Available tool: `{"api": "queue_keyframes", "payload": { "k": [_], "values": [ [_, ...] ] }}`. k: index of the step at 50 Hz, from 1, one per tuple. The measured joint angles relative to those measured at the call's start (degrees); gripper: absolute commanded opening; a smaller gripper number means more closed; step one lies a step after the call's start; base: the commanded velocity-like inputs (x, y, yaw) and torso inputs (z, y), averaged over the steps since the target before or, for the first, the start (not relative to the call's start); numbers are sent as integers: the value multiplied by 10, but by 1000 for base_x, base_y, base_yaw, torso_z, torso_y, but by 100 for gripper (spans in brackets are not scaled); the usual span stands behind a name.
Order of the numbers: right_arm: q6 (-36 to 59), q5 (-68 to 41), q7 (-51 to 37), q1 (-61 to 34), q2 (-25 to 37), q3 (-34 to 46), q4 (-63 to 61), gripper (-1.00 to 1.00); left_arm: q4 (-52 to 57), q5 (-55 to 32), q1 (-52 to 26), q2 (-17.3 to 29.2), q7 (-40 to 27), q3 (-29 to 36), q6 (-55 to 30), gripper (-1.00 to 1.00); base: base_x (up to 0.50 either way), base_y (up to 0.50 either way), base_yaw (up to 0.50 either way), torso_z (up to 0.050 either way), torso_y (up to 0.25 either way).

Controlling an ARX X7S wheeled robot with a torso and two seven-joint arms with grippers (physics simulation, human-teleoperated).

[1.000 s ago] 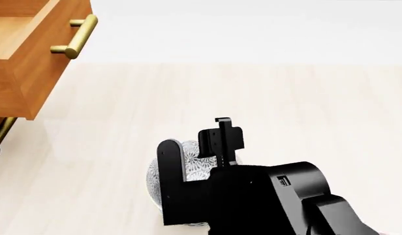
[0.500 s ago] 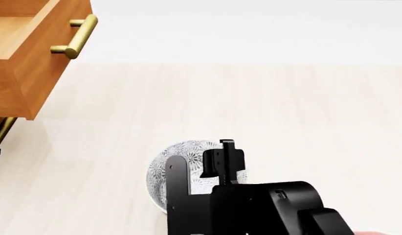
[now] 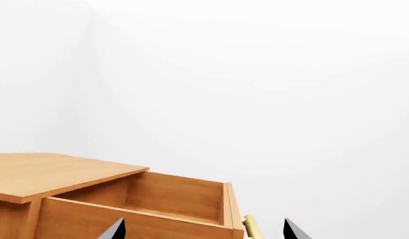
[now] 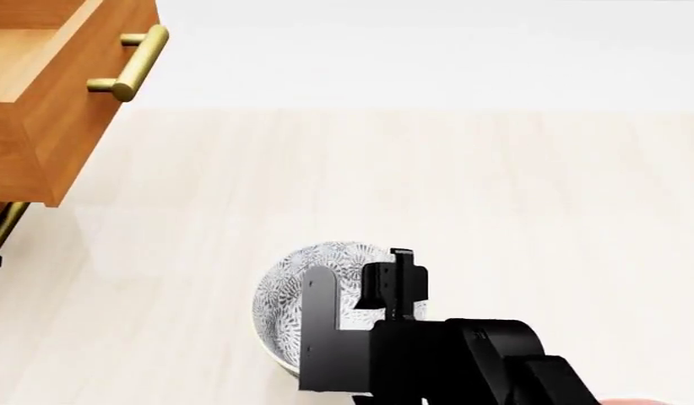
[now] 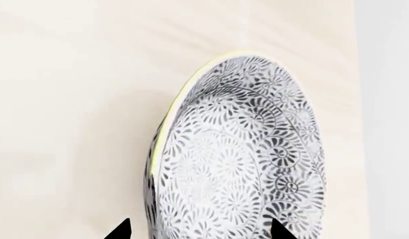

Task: Put the bowl on the plate.

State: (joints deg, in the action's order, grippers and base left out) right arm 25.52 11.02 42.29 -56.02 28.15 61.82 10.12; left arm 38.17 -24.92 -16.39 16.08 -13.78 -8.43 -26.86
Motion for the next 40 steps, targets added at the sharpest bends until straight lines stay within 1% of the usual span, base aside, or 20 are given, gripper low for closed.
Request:
{"api": "queue_keyframes", "payload": {
  "k": [14,15,31,40],
  "values": [
    [-42,-5,-24,7,-24,3,65,100,-1,-4,0,3,-3,1,1,100,0,0,0,0,0],
    [-45,-5,-26,8,-26,3,69,-100,-1,-4,0,3,-3,1,1,100,0,0,0,0,0],
    [-61,-6,-44,17,-29,8,93,-100,1,-8,1,6,-7,2,4,100,0,0,0,0,1],
    [-23,3,-32,3,-3,2,33,-100,6,-12,0,9,-11,2,1,100,0,0,0,0,0]
  ]
}}
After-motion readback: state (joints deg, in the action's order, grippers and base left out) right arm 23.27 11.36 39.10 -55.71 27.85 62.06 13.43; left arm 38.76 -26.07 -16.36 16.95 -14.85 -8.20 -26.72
